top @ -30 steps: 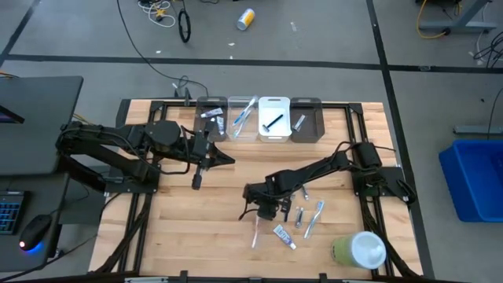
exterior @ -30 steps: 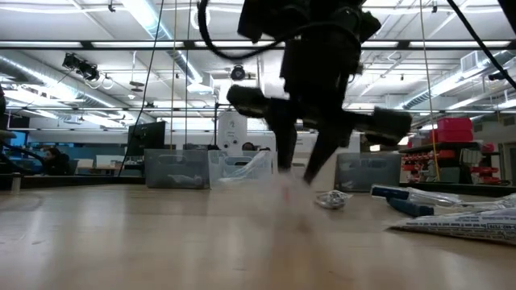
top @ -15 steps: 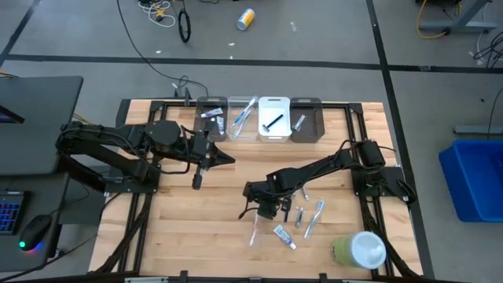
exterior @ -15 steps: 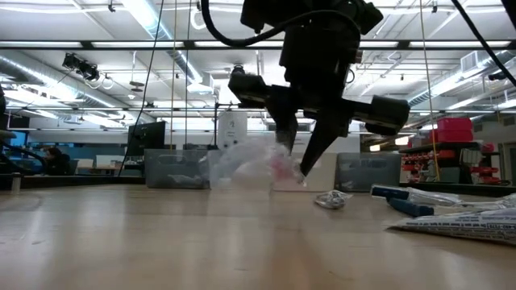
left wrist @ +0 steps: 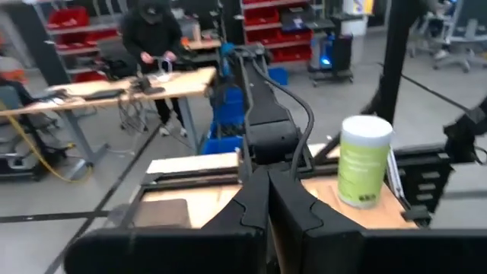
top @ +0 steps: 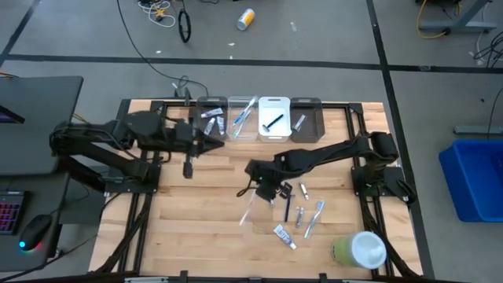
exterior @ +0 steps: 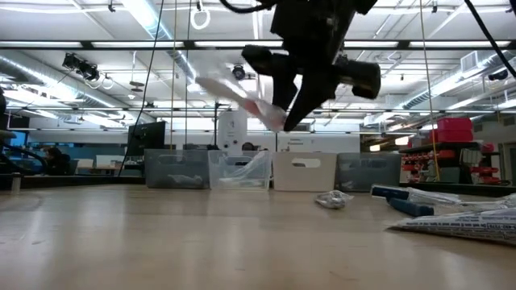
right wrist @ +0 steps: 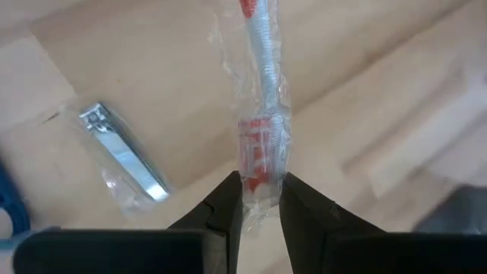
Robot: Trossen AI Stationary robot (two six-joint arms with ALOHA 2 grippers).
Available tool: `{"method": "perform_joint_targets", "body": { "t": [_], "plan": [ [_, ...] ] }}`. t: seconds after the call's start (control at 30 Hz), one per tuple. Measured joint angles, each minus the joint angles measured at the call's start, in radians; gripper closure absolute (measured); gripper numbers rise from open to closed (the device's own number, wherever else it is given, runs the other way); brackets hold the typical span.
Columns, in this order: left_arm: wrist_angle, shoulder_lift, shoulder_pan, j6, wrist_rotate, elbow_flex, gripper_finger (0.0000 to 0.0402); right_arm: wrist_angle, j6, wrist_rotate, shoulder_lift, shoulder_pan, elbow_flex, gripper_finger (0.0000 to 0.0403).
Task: Pick & Place Travel size toiletries
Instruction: Put the orange toothbrush into the transparent bin
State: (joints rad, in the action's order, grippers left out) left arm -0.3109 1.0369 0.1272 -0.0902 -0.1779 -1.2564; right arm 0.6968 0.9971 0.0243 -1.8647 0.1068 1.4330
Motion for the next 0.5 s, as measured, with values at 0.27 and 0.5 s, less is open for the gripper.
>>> {"method": "perform_joint_targets", "body": {
  "t": [0.27,0.5],
  "plan": [
    [-0.008,-0.098,-0.055,-0.053,-0.112,-0.001,0.0394,-0.028,-0.147,0.001,0.083,-0.09,0.0,0.0323],
    [-0.017,-0.141,-0.114,-0.084,-0.126,0.0,0.0397,-0.087,-0.291,0.0,0.111,-0.19,0.0,0.0323]
  ]
}}
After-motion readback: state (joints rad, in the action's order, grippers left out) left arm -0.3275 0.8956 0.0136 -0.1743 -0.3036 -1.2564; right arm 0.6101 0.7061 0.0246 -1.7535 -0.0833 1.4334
